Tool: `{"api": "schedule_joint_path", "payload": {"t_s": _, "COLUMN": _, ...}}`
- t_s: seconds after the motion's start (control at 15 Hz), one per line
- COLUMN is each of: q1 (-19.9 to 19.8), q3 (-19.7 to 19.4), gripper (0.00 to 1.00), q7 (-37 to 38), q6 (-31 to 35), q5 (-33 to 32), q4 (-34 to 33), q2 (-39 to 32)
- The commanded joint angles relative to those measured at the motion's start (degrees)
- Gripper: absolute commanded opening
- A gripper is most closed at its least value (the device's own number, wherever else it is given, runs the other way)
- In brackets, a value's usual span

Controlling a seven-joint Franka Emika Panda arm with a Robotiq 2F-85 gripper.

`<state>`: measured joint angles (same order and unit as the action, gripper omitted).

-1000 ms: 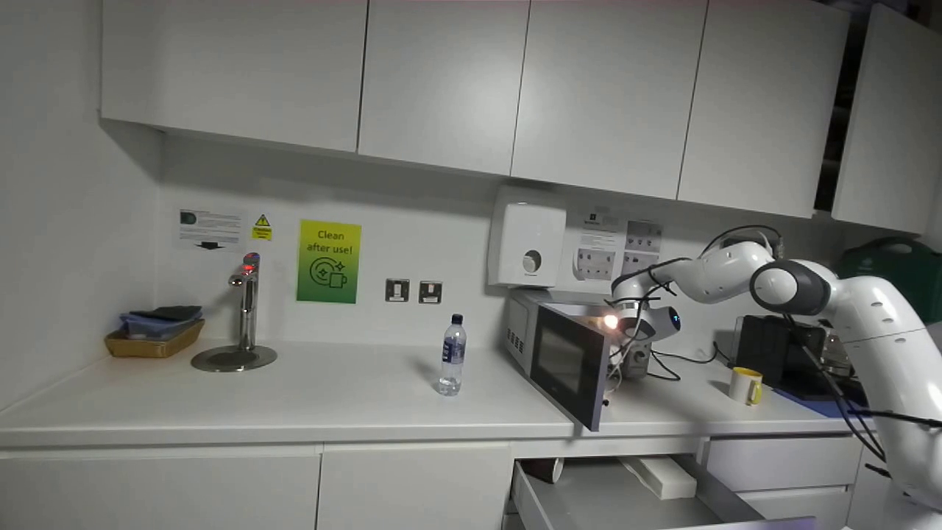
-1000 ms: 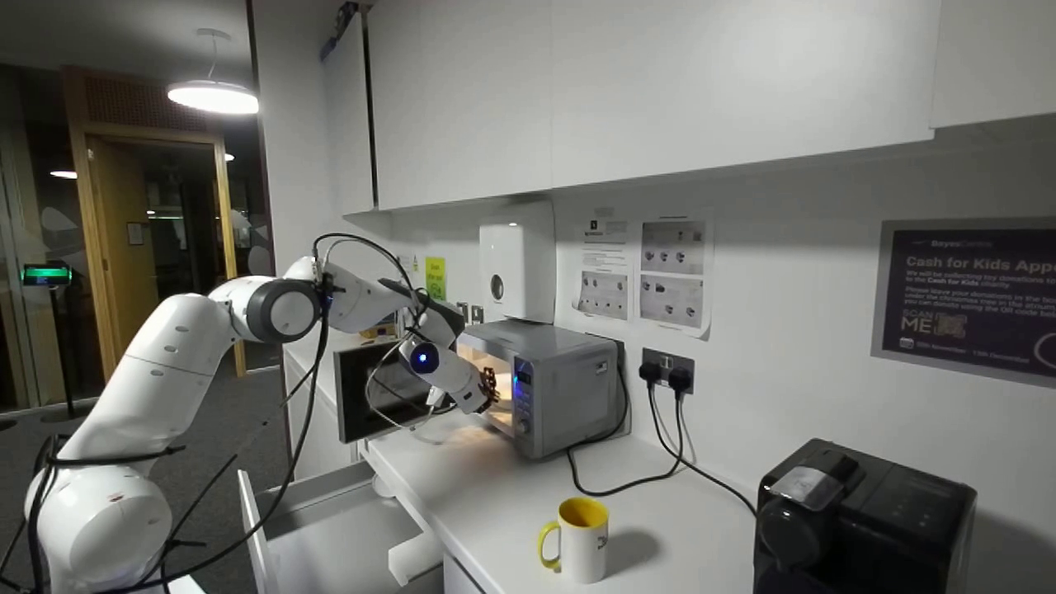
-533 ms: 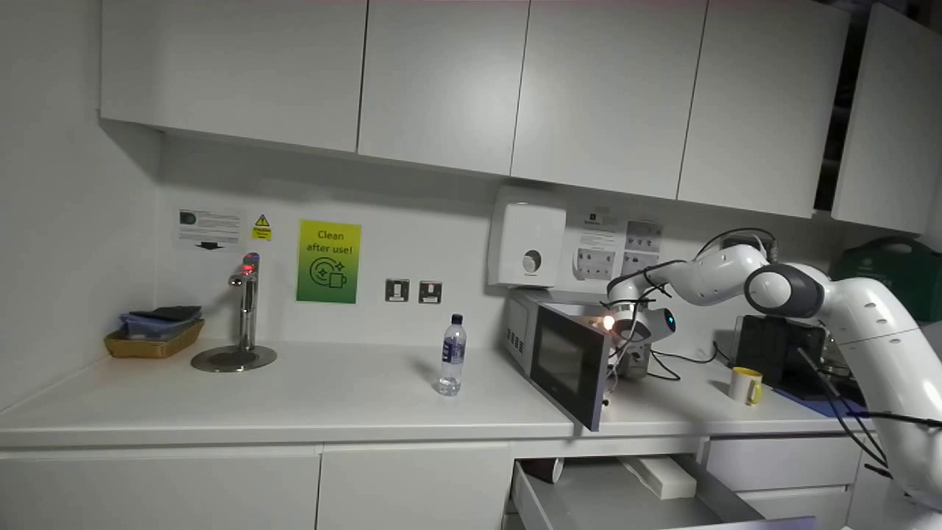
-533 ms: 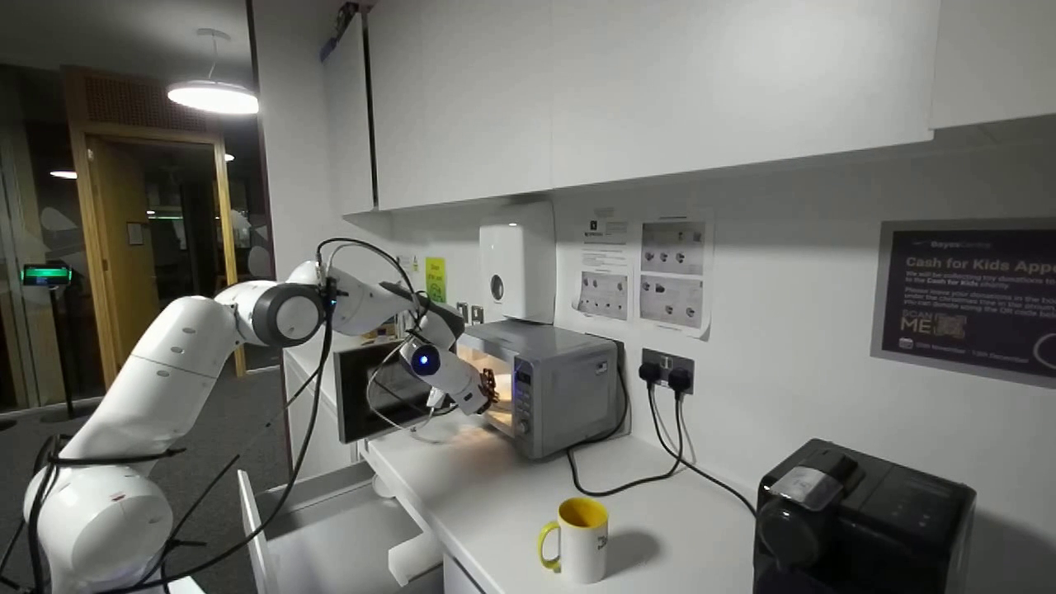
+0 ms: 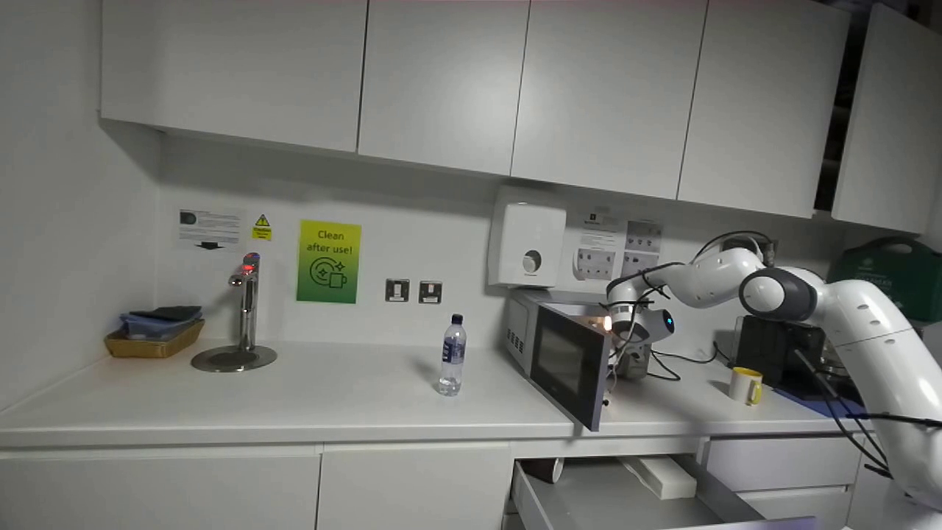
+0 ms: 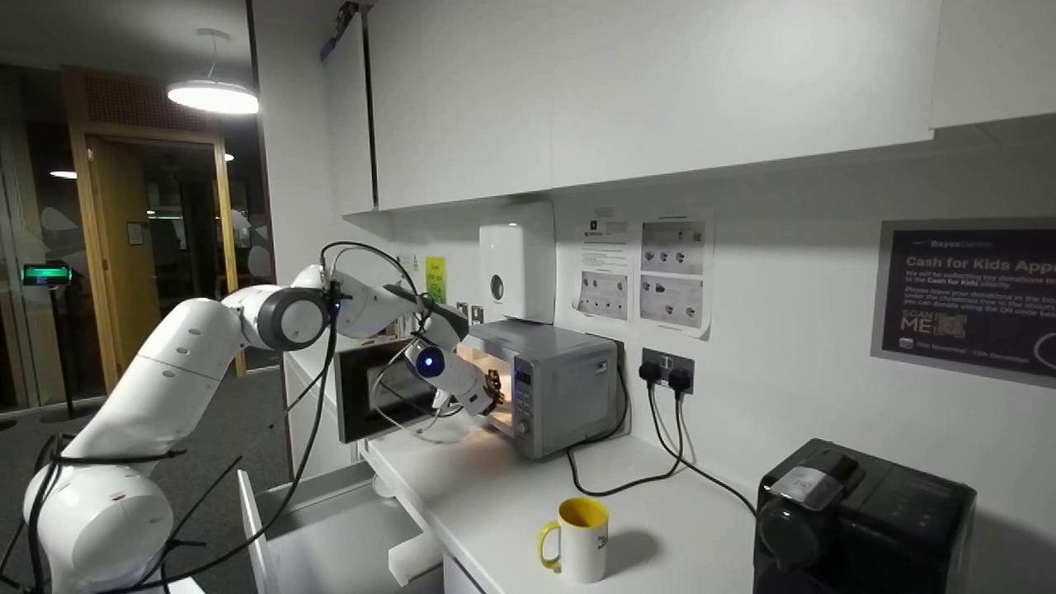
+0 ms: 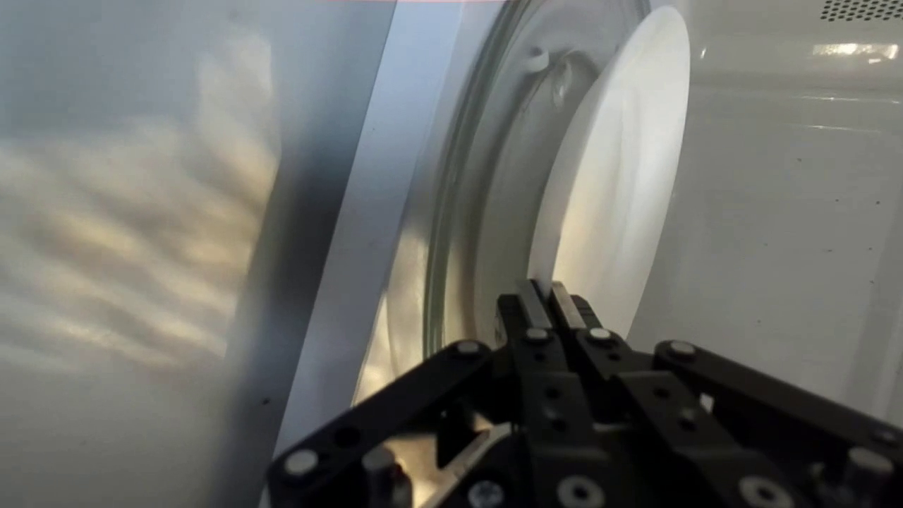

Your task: Move the white plate into the microwave

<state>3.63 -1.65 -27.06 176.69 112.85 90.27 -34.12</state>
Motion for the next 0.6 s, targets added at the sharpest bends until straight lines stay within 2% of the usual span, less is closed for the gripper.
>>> {"api": "schedule_joint_path", "payload": {"t_s": 0.0, "q1": 0.8, "q3": -0.9, "gripper": 0.01, "q7": -0.3, "q6": 2.4, "q5": -0.4, "q4": -3.3, "q2": -1.5}}
{"api": "schedule_joint_path", "payload": {"t_s": 0.53, "q1": 0.8, "q3": -0.8, "gripper": 0.01, "q7": 0.2, "q6": 2.3, "q5": -1.2, "q4": -3.8, "q2": -2.6}}
